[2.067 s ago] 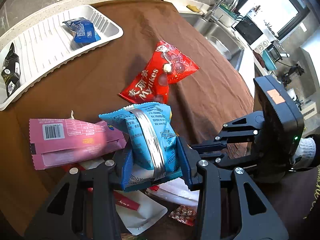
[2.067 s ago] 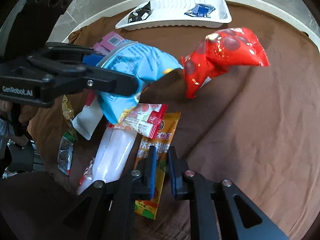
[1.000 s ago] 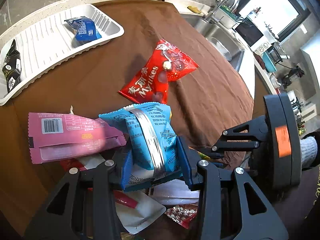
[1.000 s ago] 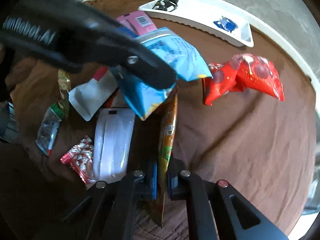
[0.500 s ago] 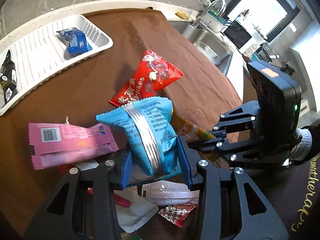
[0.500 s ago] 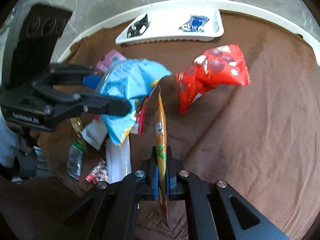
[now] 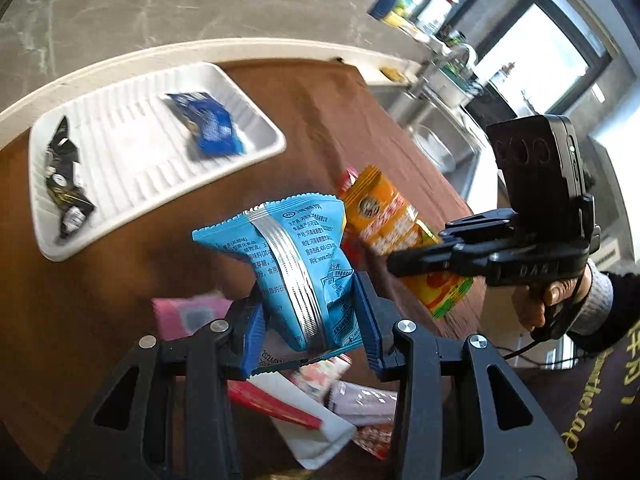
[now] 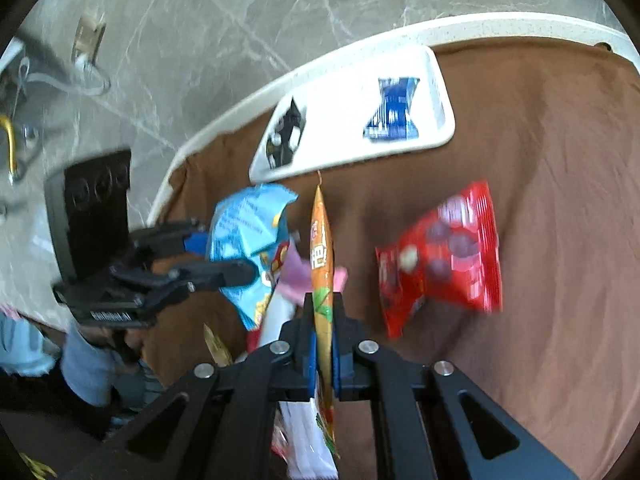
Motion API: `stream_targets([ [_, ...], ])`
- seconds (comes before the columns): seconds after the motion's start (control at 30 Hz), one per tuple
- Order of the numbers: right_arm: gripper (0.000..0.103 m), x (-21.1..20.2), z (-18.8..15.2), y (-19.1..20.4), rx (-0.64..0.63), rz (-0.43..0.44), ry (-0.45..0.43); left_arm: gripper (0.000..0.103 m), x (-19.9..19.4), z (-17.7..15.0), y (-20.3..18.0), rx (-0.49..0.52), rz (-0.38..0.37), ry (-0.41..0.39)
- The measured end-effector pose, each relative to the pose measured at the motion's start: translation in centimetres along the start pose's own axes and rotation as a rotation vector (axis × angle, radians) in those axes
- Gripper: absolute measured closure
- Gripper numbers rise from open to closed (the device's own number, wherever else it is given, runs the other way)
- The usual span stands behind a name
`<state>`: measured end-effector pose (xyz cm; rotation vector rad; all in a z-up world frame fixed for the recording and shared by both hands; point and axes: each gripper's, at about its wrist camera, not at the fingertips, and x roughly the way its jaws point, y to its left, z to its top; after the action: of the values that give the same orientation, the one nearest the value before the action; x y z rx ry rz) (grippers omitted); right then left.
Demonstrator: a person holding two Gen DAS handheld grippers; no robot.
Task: Organize snacks
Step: 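Carry both packets to the white tray and release them inside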
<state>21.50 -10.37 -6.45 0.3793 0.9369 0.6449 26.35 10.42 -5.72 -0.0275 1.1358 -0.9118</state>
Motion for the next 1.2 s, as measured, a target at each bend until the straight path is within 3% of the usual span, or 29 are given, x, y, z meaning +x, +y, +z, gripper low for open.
stream_targets([
  [0.37,0.096,2.8,9.6,-0.4,0.028,0.008,-0.019,0.065,-0.5,5.8,8.1,-0.099,0.059,-0.048],
  [0.5,0.096,5.5,12.7,-0.9,0.050,0.006,-0.010,0.065,0.2,7.7,10.6,-0.144,0.096,-0.065],
  [0.9,0.092,11.8,17.5,-1.7,0.071,-0.068,0.014,0.063,3.9,10.4,16.4,-0.216,0.209,-0.052],
  [0.97,0.083,12.2,17.8,-1.8,0.068,-0.087,0.011,0.055,4.3,10.6,16.8,-0.219,0.239,-0.043],
  [1.07,0.067,12.0,17.8,-1.6,0.056,-0.101,-0.003,0.053,4.5,10.8,16.8,-0.204,0.268,-0.050],
  [1.2,0.061,10.7,17.2,-0.8,0.024,-0.132,-0.037,0.053,4.0,10.4,16.1,-0.186,0.327,-0.075],
])
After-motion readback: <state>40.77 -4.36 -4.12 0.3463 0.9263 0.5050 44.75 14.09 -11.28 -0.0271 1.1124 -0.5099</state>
